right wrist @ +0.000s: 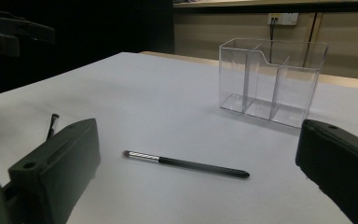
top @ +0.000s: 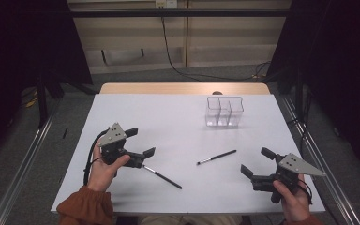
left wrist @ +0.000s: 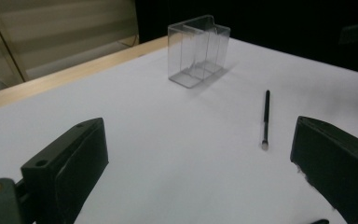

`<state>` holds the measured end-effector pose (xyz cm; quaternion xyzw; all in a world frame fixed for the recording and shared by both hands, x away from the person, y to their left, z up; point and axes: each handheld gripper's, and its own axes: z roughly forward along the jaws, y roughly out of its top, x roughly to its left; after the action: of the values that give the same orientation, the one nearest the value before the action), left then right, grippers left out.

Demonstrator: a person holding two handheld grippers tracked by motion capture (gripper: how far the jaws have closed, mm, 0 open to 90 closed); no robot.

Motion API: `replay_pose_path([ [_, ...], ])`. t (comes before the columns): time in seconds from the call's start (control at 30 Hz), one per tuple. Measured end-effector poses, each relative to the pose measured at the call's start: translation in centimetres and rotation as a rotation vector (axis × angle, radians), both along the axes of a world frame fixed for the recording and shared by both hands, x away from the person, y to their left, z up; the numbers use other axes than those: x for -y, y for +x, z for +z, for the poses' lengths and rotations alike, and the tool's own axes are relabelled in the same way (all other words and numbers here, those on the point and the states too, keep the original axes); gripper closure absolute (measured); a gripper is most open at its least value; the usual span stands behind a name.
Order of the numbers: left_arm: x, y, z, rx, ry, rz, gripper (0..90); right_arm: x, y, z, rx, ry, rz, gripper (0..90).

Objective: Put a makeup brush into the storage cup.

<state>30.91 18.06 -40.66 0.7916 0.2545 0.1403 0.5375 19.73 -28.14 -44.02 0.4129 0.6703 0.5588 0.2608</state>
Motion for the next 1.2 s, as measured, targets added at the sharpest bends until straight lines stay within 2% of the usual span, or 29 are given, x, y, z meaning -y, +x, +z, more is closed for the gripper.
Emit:
replay_pose_path([
  [0.13, 0.2, -0.1, -0.1, -0.002, 0.047, -0.015, 5.3, 0.0, 0.0, 0.0, 0.001, -0.003, 0.005, 0.0],
  [0.23, 0.2, 0.1, -0.1, -0.030, 0.079, -0.035, 5.5, -0.1, 0.2, 0.0, -0.004, -0.002, 0.007, 0.0],
  [0.33, 0.5, 0.2, 0.0, -0.076, 0.126, -0.068, 6.4, -0.1, 0.2, 0.0, -0.003, -0.007, 0.012, 0.0],
  [0.4, 0.7, 0.3, 0.1, -0.073, 0.155, -0.075, 6.3, -0.2, 0.3, 0.0, -0.006, -0.001, 0.013, 0.0],
  [0.57, 1.2, 0.6, 0.0, -0.154, 0.215, -0.100, 5.8, -0.2, 0.3, 0.0, -0.003, -0.004, 0.017, 0.0],
  [0.63, 1.5, 0.6, -0.1, -0.156, 0.251, -0.100, 5.8, -0.2, 0.3, 0.0, -0.001, -0.006, 0.018, 0.0],
  [0.67, 1.5, 0.6, -0.1, -0.155, 0.261, -0.108, 5.8, -0.2, 0.3, 0.0, -0.003, -0.006, 0.017, 0.0],
  [0.7, 1.5, 0.7, -0.2, -0.173, 0.264, -0.121, 5.8, -0.2, 0.3, 0.0, -0.003, -0.006, 0.017, 0.0],
  [0.8, 1.7, 0.8, -0.3, -0.176, 0.303, -0.145, 5.5, -0.3, 0.3, 0.0, -0.001, -0.009, 0.018, 0.0],
  [0.9, 1.9, 0.9, -0.5, -0.188, 0.334, -0.147, 4.7, -0.3, 0.4, 0.0, -0.004, -0.009, 0.018, 0.0],
  [1.03, 2.3, 1.1, -0.7, -0.209, 0.402, -0.203, 6.6, -0.3, 0.5, -0.1, -0.011, -0.015, 0.012, 0.0],
  [1.1, 2.5, 1.0, -0.8, -0.227, 0.406, -0.221, 8.3, -0.3, 0.4, -0.1, -0.011, -0.013, 0.011, 0.0],
  [1.13, 2.6, 1.0, -1.0, -0.236, 0.422, -0.238, 10.0, -0.4, 0.4, -0.1, -0.011, -0.010, 0.012, 0.0],
  [1.2, 2.8, 1.0, -1.3, -0.240, 0.444, -0.241, 8.9, -0.3, 0.4, -0.1, -0.010, -0.013, 0.015, 0.0],
])
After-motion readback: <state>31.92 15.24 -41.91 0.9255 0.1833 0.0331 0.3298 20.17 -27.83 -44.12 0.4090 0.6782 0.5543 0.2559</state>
